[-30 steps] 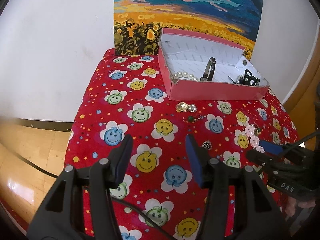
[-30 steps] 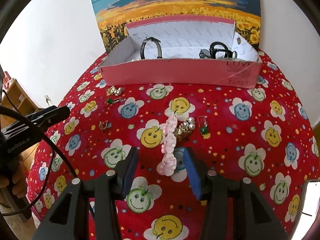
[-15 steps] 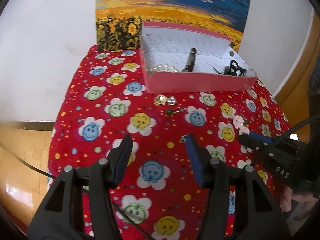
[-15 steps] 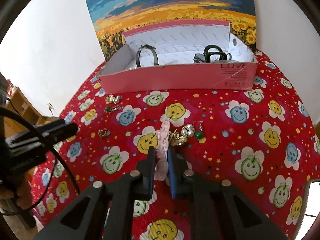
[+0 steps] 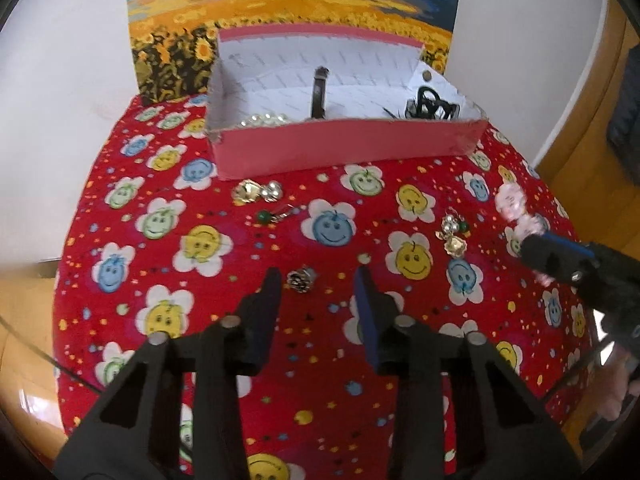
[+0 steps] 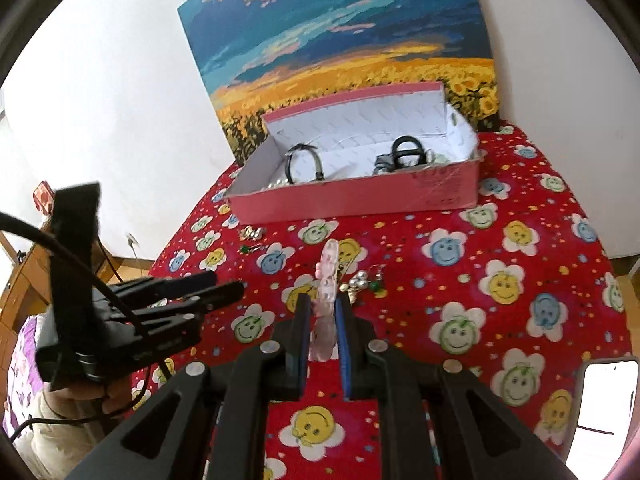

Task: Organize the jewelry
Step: 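Lift the pink clip toward the box with the right gripper while the left grasps the small ring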

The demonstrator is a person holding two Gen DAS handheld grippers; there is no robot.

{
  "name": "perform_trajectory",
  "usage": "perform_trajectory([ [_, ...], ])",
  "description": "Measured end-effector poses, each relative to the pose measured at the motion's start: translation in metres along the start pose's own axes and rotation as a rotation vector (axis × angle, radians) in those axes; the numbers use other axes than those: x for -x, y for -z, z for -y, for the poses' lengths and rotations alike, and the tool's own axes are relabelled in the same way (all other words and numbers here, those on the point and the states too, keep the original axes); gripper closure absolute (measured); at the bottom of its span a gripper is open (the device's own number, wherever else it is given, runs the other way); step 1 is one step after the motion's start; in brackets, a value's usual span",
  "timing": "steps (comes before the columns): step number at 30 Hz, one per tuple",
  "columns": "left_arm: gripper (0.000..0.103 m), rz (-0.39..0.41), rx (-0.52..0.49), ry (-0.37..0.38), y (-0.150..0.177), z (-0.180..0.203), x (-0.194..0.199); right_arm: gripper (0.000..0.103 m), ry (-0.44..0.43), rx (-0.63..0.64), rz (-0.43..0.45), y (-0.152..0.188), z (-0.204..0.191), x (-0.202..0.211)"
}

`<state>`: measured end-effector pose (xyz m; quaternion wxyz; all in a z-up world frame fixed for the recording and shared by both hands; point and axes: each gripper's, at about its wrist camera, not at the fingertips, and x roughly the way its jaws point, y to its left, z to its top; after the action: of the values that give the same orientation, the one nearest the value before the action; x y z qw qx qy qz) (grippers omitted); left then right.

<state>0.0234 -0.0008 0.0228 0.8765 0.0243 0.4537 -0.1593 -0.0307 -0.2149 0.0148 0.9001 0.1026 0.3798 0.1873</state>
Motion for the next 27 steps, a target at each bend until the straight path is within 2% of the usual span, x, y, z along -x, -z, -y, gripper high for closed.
perform_trajectory([
  [5,0.087,-0.023,0.028,-0.032,0.001,-0.002,-0.012,0.089,0.014,-0.01,0.002,0.003,0.009,0.005],
  [10,0.093,-0.005,0.033,-0.053,0.0,0.0,-0.015,0.089,0.011,-0.021,-0.006,0.006,0.015,0.005],
  [19,0.094,-0.002,0.059,-0.042,0.0,-0.003,-0.01,0.089,0.003,-0.027,0.001,0.009,0.02,0.009],
  [27,0.094,0.042,0.099,-0.017,0.003,-0.007,0.018,0.089,0.004,-0.007,0.012,0.011,0.011,0.016],
])
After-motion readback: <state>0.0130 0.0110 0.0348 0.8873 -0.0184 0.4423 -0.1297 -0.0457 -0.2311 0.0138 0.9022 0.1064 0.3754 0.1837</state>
